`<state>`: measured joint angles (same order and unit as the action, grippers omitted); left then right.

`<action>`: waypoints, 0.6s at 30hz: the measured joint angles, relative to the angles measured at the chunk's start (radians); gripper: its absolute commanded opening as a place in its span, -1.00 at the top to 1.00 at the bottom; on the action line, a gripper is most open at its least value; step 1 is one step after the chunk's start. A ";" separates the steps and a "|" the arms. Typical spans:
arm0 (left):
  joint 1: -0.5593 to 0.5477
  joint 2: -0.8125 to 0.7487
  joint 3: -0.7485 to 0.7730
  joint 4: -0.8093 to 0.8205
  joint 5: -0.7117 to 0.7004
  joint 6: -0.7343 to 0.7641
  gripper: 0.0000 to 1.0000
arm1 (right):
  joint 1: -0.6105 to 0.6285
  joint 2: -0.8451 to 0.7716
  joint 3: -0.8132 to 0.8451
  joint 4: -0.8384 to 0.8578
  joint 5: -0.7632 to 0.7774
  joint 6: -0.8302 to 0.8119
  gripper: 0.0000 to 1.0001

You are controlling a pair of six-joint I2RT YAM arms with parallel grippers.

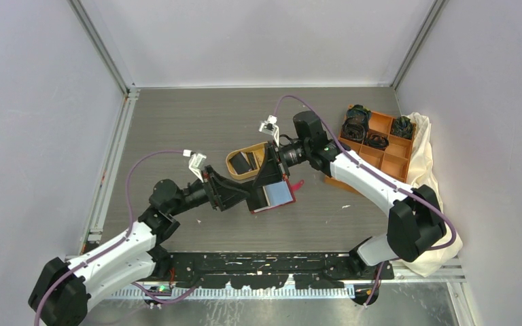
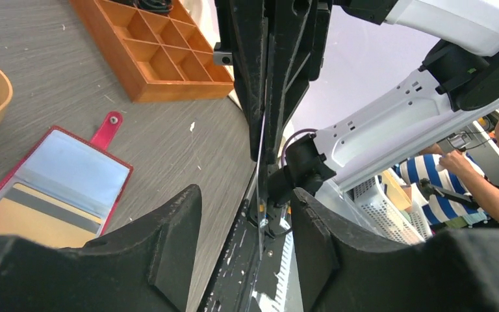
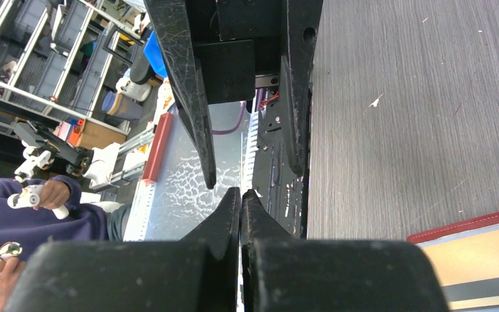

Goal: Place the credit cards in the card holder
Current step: Insert the credit card into the card holder.

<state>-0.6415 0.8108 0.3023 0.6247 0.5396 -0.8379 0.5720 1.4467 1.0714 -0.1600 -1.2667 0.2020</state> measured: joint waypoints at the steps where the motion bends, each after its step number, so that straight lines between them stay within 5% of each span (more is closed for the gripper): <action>1: 0.000 0.000 0.000 0.008 -0.006 -0.002 -0.03 | 0.000 0.000 0.000 0.002 -0.001 0.001 0.98; 14: 0.000 0.076 0.000 0.078 -0.023 -0.051 0.31 | 0.000 0.002 -0.001 0.011 -0.006 0.013 0.98; 18: -0.005 0.087 0.000 0.098 -0.014 -0.056 0.98 | 0.000 0.009 -0.003 0.015 0.000 0.011 0.98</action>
<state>-0.6468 0.8982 0.3023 0.7223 0.5259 -0.8940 0.5716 1.4559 1.0687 -0.1452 -1.2671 0.2134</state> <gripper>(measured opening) 0.214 0.039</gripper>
